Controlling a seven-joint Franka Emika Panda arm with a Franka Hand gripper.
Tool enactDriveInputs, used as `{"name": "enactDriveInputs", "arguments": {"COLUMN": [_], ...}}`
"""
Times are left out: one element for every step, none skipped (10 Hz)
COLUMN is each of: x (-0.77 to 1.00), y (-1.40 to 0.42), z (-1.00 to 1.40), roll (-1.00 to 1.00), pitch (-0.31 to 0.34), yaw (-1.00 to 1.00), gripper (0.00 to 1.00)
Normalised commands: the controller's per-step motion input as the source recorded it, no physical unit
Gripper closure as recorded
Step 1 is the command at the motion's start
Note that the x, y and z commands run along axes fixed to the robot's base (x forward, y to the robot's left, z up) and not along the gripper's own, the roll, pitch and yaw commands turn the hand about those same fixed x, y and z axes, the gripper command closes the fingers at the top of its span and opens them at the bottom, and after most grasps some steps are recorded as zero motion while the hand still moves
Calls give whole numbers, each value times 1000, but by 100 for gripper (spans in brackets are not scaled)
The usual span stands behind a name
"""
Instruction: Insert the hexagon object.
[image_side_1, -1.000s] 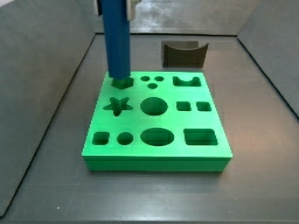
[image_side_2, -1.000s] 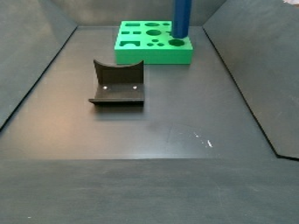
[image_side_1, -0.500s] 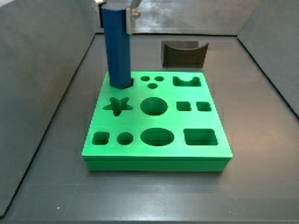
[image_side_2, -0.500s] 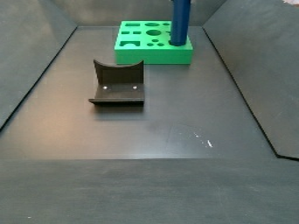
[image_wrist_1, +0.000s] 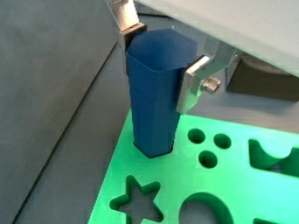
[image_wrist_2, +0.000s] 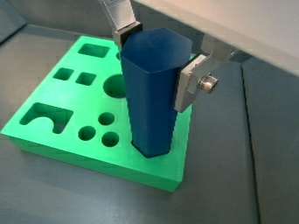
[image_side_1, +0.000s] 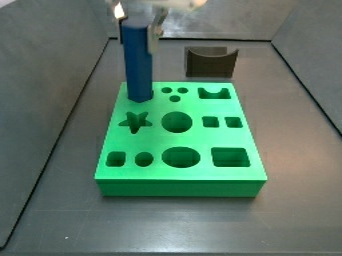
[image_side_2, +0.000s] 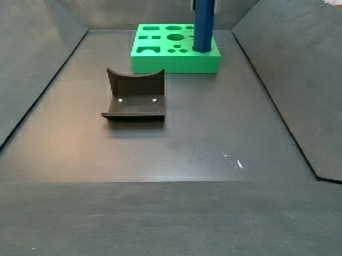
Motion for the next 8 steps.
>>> {"name": "enactDriveInputs", "arguments": {"x": [-97, 0, 0, 0, 0, 0, 0, 0], "y": [-277, -197, -60, -3, 0, 0, 0, 0], "z": [-289, -337, -374, -380, -369, -329, -180, 0], "roll": [330, 256, 111, 84, 0, 0, -64, -26], "pitch": [-37, 0, -21, -36, -29, -66, -121, 0], "yaw": [-17, 0, 0, 0, 0, -6, 0, 0], "gripper": [100, 100, 100, 100, 100, 100, 100, 100]}}
